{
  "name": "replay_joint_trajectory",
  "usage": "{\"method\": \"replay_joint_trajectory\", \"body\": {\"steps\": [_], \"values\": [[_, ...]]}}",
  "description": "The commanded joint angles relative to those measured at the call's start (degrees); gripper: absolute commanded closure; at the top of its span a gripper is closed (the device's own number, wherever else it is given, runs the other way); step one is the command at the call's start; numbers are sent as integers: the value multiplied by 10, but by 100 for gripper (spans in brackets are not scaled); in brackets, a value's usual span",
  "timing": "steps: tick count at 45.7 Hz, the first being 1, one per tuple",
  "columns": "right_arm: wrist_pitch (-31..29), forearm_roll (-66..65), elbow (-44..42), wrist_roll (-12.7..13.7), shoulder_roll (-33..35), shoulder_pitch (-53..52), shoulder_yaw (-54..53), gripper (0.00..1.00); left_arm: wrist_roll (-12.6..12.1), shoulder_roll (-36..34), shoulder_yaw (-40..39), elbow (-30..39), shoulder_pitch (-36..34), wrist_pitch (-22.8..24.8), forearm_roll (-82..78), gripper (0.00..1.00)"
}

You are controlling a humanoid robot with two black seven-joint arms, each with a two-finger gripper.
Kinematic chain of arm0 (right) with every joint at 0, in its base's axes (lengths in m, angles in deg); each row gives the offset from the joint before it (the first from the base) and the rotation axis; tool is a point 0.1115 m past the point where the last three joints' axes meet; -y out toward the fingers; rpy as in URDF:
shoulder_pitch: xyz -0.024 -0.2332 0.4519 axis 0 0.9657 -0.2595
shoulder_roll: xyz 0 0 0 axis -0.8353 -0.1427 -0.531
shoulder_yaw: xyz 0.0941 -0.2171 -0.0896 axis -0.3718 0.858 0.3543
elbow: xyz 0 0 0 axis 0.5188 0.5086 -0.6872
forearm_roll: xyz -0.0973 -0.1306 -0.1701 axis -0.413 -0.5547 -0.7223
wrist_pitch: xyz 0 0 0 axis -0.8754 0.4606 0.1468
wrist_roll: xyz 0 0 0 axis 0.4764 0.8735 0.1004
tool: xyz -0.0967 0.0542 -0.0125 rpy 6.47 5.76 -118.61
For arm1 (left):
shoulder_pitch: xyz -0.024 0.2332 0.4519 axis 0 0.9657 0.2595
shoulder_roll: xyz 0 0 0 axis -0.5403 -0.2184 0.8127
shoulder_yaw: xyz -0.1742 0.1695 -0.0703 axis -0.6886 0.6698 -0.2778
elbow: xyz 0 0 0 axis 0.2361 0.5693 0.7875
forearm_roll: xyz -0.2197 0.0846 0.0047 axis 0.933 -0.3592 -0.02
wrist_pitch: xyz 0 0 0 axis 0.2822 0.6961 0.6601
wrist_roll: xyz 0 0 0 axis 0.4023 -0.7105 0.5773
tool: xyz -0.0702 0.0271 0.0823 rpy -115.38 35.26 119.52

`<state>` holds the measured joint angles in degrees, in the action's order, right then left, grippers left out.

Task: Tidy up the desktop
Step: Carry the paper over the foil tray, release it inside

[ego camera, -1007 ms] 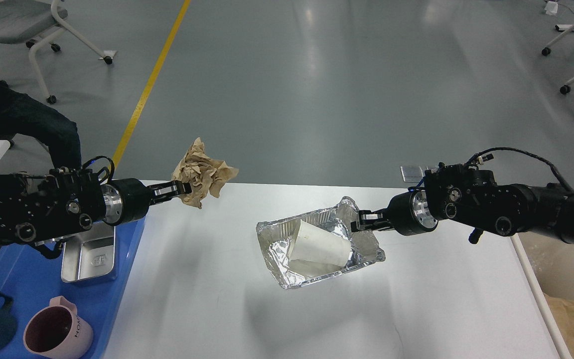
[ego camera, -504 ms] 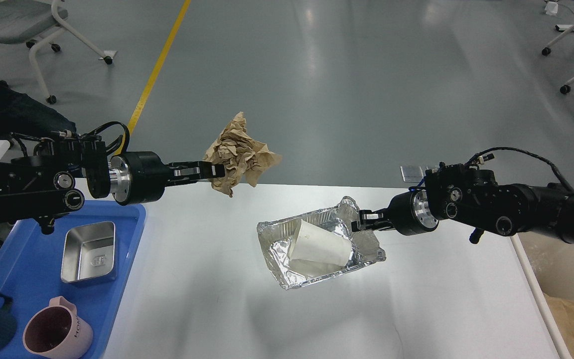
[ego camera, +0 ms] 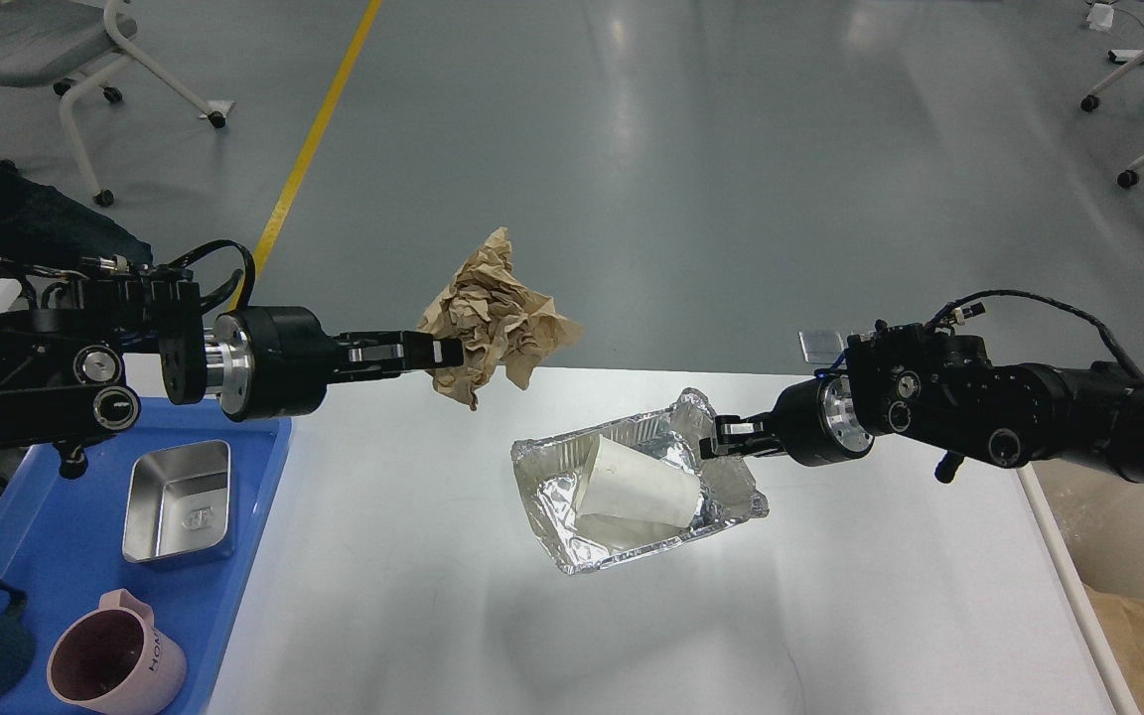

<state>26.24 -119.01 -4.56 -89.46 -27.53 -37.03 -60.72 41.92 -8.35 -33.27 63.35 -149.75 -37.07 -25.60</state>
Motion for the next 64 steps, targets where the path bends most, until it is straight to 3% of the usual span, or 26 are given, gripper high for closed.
{"method": "replay_joint_trajectory", "body": {"steps": [1, 11, 26, 43, 45, 48, 52, 59, 64], "values": [[0, 0, 2, 0, 4, 1, 0, 100, -1, 47, 25, 0, -1, 0, -8, 100], [0, 0, 1, -1, 4, 2, -1, 100, -6, 128, 77, -16, -1, -9, -16, 100], [1, 0, 2, -1, 5, 2, -2, 100, -24, 189, 86, -52, 28, -33, -15, 99], [1, 0, 5, -1, 3, -1, -3, 100, -42, 245, 84, -102, 53, -70, -3, 87], [1, 0, 5, -1, 3, -1, -3, 100, -43, 245, 82, -102, 53, -71, -2, 79], [1, 0, 5, -1, 4, -1, -3, 100, -46, 245, 80, -102, 52, -71, -2, 56], [1, 1, 5, -1, 4, -1, -3, 100, -54, 245, 77, -101, 51, -71, -2, 36], [1, 1, 0, -1, 5, 0, -5, 100, -60, 245, 73, -101, 49, -69, 0, 13], [1, 8, 2, -1, 9, 0, -5, 100, -60, 241, 74, -101, 49, -67, 4, 7]]}}
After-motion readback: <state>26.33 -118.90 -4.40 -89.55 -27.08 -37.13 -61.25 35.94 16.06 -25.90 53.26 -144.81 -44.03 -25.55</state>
